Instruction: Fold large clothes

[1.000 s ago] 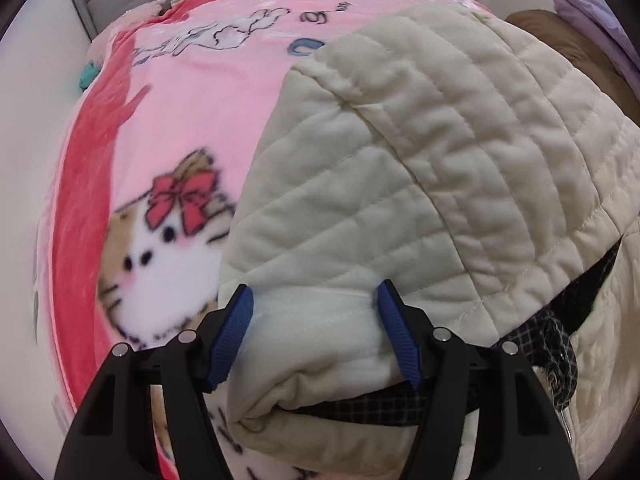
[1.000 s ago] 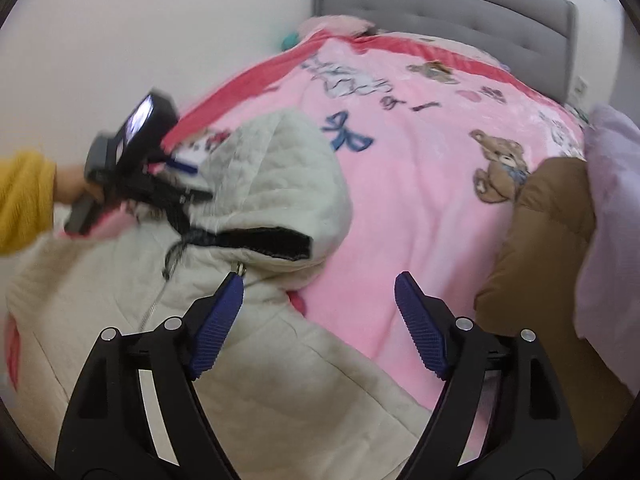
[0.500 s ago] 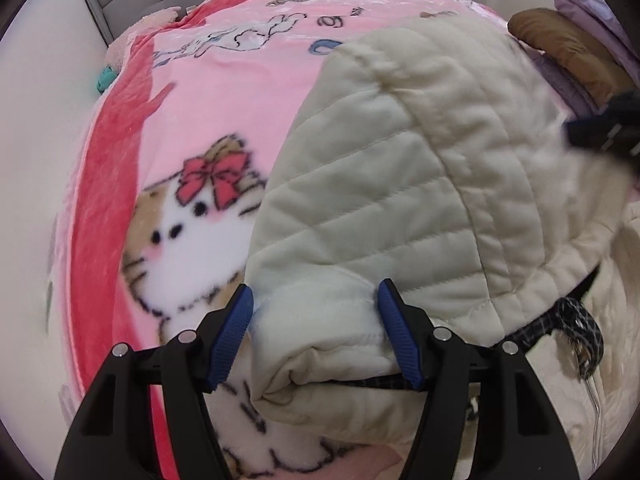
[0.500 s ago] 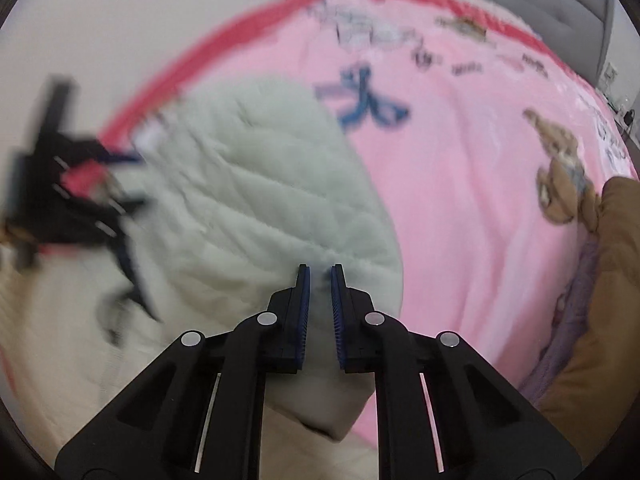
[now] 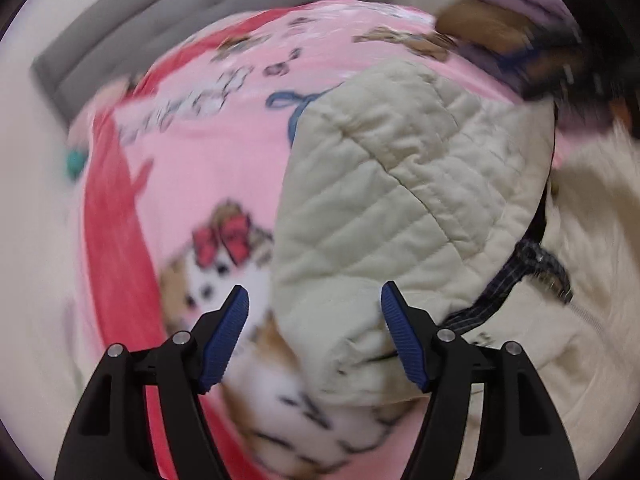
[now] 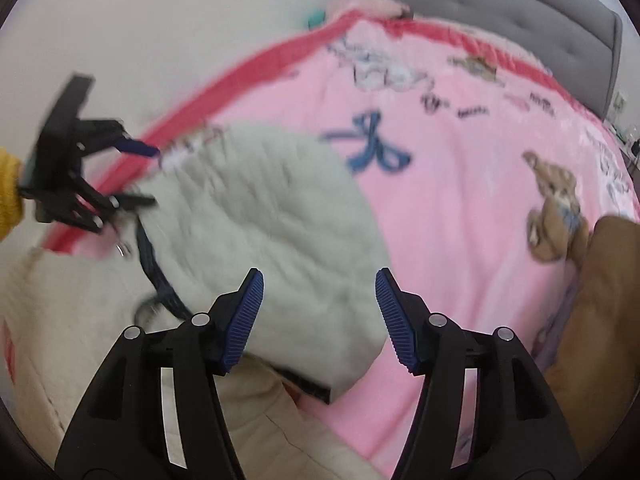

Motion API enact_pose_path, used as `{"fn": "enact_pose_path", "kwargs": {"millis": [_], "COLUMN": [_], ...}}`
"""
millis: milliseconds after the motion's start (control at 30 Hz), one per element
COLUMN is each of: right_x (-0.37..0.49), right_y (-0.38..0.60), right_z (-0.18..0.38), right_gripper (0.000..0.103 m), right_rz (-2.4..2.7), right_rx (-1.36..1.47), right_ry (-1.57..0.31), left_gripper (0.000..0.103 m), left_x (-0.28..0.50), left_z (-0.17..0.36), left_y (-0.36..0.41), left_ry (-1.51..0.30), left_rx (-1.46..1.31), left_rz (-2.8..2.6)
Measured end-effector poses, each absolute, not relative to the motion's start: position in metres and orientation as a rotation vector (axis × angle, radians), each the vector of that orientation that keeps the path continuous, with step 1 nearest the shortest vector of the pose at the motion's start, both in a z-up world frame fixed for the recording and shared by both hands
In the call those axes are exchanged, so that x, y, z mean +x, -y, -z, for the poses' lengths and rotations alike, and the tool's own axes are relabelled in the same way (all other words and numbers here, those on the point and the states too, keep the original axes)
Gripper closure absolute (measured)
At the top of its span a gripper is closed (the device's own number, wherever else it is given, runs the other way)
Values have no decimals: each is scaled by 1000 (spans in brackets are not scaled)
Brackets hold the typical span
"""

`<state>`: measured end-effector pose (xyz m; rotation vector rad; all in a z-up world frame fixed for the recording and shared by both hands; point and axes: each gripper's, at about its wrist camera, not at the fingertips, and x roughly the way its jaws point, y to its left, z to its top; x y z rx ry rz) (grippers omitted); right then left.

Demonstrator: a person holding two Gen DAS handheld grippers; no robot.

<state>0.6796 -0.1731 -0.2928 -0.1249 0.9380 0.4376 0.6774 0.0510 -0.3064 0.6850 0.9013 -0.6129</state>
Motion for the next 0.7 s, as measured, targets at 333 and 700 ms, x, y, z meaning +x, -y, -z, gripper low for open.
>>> {"fn": "enact_pose_path", "kwargs": {"millis": [333, 700], "right_x": [766, 760], "right_y": [123, 113], "right_z": [320, 360], "right_gripper": [20, 73], "right_rz": [-354, -346], "right_rx": [-327, -317], "right_ry": [-1000, -1081], "left_gripper": [21, 86], "left_x": [747, 736], "left_z": [324, 353], "left_y": [-2, 11], "left_ry": [-987, -1031], "left_rx": [670, 665], "left_rz": [647, 650]}}
